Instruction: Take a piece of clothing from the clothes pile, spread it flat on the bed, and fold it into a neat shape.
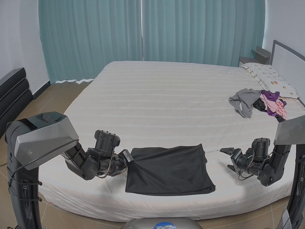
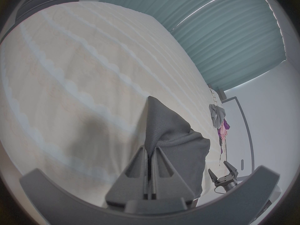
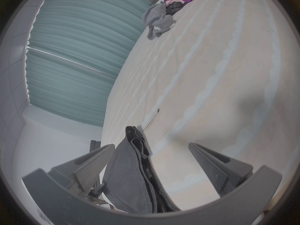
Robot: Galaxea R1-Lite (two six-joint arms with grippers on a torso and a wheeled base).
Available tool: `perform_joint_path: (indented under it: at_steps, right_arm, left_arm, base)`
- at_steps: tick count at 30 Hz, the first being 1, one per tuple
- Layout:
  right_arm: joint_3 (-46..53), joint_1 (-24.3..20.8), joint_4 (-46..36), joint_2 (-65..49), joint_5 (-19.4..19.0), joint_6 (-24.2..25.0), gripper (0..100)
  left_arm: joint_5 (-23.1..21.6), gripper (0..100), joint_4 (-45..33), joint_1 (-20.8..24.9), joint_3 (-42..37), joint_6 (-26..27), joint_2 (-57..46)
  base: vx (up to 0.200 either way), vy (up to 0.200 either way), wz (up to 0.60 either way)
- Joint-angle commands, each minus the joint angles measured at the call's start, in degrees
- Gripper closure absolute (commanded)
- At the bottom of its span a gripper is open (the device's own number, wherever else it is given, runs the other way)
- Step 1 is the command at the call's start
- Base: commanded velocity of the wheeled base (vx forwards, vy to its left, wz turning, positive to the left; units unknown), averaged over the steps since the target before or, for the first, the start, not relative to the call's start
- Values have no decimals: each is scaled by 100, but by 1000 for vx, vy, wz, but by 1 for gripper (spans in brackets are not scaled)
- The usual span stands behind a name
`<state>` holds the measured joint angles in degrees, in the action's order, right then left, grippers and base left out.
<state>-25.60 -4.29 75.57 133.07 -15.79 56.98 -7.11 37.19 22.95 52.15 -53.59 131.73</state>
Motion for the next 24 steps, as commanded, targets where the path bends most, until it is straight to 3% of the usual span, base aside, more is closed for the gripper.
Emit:
perform_joint_path:
  at_steps: [1, 5, 21, 22, 24]
  right_arm:
    - [2, -2, 2, 8, -3, -3, 0]
    - [2, -2, 2, 8, -3, -3, 0]
    - [2, -46, 10, 17, 14, -3, 0]
    - [2, -46, 10, 17, 14, -3, 0]
    - [2, -46, 10, 17, 5, -3, 0]
  left_arm:
    - [-1, 100, -10, 7, -12, -2, -25]
    - [8, 100, -2, 7, -3, -2, -25]
    - [-1, 100, -10, 78, -12, -152, -34]
    - [-1, 0, -10, 78, -21, -152, -42]
    - [-1, 0, -19, 78, -30, -169, -51]
  base:
    - [0, 200, 0]
    - [0, 200, 0]
    - [0, 0, 0]
    - [0, 0, 0]
    - [0, 0, 0]
